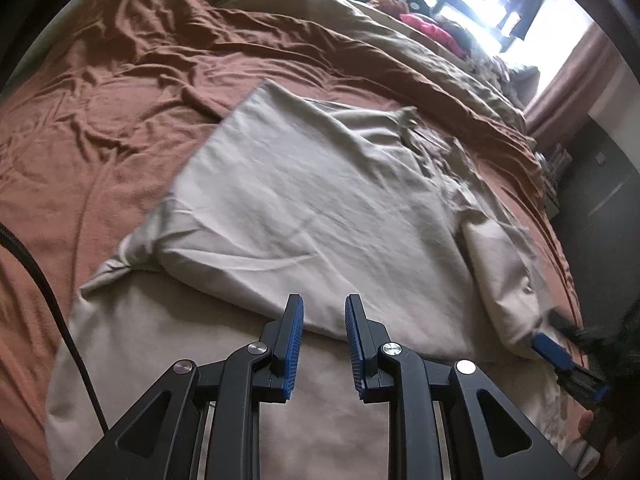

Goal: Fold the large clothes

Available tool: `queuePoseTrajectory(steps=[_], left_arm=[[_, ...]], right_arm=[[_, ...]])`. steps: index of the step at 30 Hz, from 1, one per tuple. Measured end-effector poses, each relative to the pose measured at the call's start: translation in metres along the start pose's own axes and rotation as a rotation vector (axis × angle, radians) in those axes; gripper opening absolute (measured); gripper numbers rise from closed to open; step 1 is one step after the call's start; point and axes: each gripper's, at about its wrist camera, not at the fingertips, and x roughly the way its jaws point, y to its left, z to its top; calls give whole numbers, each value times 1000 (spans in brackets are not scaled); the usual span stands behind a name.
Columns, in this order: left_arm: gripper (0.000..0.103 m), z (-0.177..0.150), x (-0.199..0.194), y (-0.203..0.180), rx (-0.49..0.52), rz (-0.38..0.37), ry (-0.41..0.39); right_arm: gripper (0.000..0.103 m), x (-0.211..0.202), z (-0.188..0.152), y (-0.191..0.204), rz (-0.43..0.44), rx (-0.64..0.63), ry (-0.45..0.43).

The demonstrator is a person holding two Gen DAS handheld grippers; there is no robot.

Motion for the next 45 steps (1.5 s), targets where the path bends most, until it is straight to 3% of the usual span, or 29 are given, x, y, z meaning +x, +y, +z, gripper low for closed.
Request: queuePoseTrajectory(steps=[1,3,4,9,14,18,20,22,23,33,35,39,41,43,45], left_arm=[[41,-1,0,-6,16,-8,2],[59,-4,-4,-20,50,-25,-10],[60,-5,-7,-28,75,-32,-23],[60,-5,-11,-67,151,-88,-19],[60,-7,-9,-118,249,-126,14],[60,-4,-5,-166,347,-114,4],[60,-2,3,-185,375,-115,16],[60,-1,16,-208,418,-95,34],[61,-2,24,-219,444,-85,50],[62,-23,119,-283,609,14,213],[62,-26,135,-286,639,63,221],[62,-25,148,-285,643,83,213],[59,-24,149,-281,665,83,207],[43,-23,147,-278,676,84,212],[39,-18,139,-271,651,63,222]], right_arm=[[71,-12,-2,-7,-1,13,-24],[71,-39,-6,-23,13,36,-63],[71,-51,-8,-34,16,55,-80],[71,-105,-7,-89,-58,173,-193],[71,-133,7,-130,-38,258,-186],[71,-153,13,-150,-23,281,-186],[71,-151,6,-164,-28,298,-189],[71,-102,-14,-176,-33,328,-192],[69,-80,-18,-181,-27,347,-189],[39,-77,-15,-225,-7,521,-223],[30,-74,-15,-227,13,543,-228],[15,-70,-17,-218,-14,522,-231],[12,-68,-20,-216,-23,516,-232],[12,-66,-25,-214,-23,517,-233],[12,-66,-26,-211,-25,518,-230]])
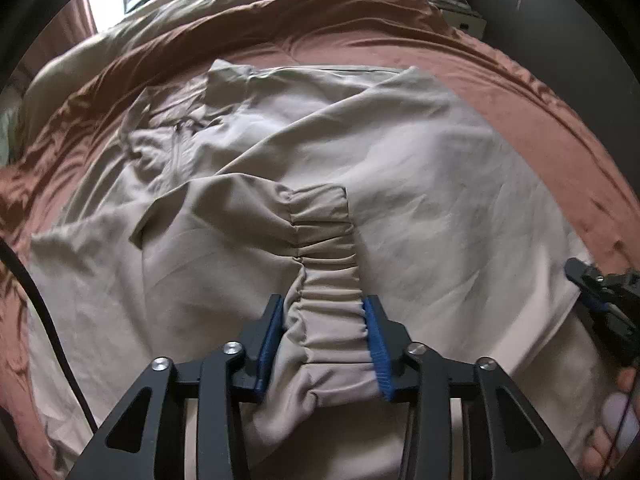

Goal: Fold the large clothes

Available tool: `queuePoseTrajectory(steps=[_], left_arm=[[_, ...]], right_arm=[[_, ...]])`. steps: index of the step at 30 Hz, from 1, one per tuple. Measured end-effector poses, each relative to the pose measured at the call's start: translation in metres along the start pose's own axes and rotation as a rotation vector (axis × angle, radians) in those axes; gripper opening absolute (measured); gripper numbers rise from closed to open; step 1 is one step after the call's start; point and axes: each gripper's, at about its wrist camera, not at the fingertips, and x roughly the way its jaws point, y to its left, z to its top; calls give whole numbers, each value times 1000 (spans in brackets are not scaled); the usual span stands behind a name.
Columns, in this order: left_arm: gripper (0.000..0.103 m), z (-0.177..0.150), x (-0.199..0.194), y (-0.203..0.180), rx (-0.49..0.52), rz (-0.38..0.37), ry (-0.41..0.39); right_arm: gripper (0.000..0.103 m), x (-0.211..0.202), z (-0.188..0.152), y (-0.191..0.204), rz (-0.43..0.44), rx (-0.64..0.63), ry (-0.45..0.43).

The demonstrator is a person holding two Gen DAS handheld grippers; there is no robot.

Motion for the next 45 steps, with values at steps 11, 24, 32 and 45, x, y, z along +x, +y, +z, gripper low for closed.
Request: queuePoseTrajectory(steps=[11,24,32,45], left_arm=[[37,-35,-79,92,-102,70,-75],[63,-101,-113,204,-346,139,-69],[66,-121,-52,200,-409,44,24],[46,-121,-51,194,-311,124,42]], right_arm=[[20,-2,-6,21,-49,-30,54],[27,9,-16,42,-27,-92,96],[27,29,-14,45,8,-119,128],[23,47,-29,65,-50,-231,221]])
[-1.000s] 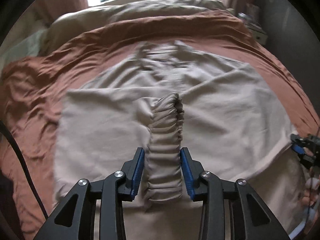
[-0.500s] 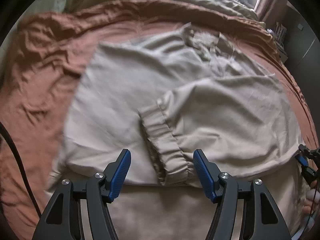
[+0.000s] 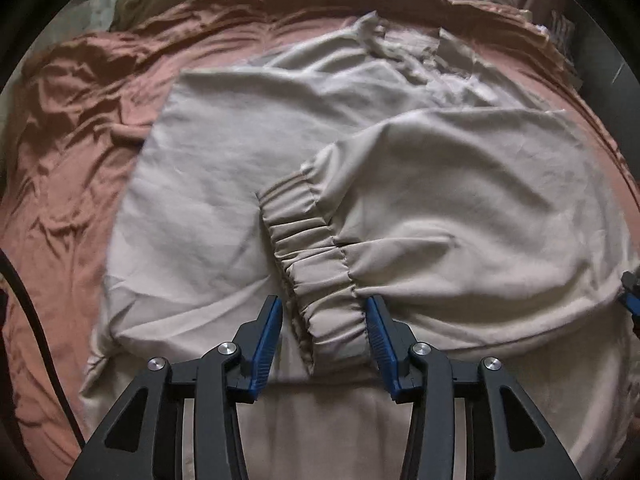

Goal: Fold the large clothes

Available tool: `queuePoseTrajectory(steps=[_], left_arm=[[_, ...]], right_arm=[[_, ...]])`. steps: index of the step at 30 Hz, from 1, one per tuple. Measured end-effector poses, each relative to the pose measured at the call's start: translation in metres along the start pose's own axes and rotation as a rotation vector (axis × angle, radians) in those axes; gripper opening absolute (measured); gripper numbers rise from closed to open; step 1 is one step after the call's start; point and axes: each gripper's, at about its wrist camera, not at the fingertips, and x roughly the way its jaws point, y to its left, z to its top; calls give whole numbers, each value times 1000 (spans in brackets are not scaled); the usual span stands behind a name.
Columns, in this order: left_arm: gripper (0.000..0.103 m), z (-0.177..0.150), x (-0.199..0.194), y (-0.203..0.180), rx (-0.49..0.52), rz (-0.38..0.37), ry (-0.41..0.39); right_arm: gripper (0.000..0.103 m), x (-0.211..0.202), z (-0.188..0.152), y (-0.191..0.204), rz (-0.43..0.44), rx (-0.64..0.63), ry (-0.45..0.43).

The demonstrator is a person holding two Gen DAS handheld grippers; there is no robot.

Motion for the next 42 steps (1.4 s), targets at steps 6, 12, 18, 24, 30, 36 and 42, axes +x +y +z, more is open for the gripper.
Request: queuePoseTrajectory(steps=[6,12,18,24,30,36,42], left_arm=[[47,-14,-46,13,-45,-44,-32],[60,-41,-99,22,-78,-102,-87],[79,-79,-145,39,-112,-116,-146],[81,-127,-183,58,-155,-125,-178],[81,-174,-213,75,-187,-158,-213],[81,-214,-233,85,-195,-174,-245],[81,-252,-240,99,-200,-169,-261]], right_arm=[[58,-35,-14,14,-33,-80,-84],[63,-64,-65,21,-15,-150,-111],[82,-98,-108,23,-29,-216,-134],[83,-140,-136,19,-37,-250,-143],[83,-186,-164,3,-49,-263,-198],[83,-221,-192,-12,-88,-308,-212],[83,-262,-215,-39,-136,-355,-275]])
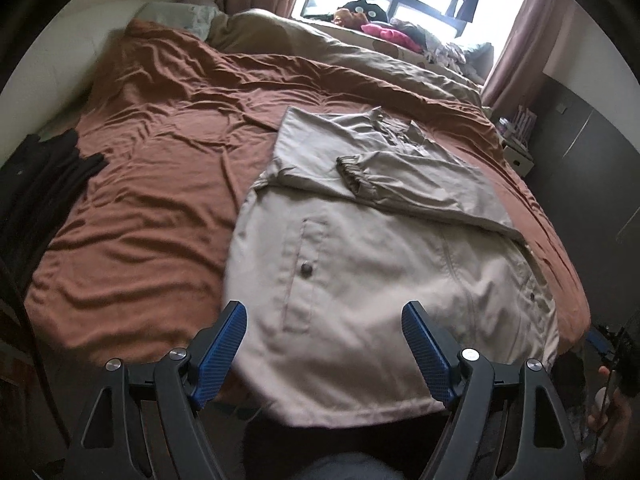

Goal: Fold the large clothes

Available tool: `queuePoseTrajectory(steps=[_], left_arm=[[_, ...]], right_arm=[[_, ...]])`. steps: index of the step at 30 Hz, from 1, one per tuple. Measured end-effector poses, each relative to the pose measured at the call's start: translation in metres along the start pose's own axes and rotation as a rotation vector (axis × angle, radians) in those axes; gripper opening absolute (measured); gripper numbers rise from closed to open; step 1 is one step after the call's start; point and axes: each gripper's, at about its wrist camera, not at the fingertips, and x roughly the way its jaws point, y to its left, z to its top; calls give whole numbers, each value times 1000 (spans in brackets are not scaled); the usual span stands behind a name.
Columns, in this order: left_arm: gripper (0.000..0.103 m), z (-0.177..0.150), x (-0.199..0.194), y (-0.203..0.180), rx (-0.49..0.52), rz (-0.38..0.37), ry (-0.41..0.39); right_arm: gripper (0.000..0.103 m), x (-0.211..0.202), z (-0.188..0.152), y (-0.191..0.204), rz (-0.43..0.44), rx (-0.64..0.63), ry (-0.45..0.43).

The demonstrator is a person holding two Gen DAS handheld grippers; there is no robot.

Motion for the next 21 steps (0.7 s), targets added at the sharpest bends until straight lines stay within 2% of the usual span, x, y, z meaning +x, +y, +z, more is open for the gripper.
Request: queuePoseTrajectory(steps=[7,12,15,19,21], left_arm=[[81,-38,-15,30,-41,4,-12],[81,-63,-17,44,-57,-27,-18],[81,-71,-17,50,-60,-31,-35],[81,-76,-11,60,-95,-47,-45],[81,-77,-4,65,-114,-53,-36]], right_arm=[[83,-24,-28,-23,-2,-57,-2],[83,-32,-42,-40,-26,-76,-6],[83,-36,-42,-54,-26,-69,-24],[83,-37,-43,-67,-70,-98,-60],[83,-34,-44,-74,-71,-110,-47]])
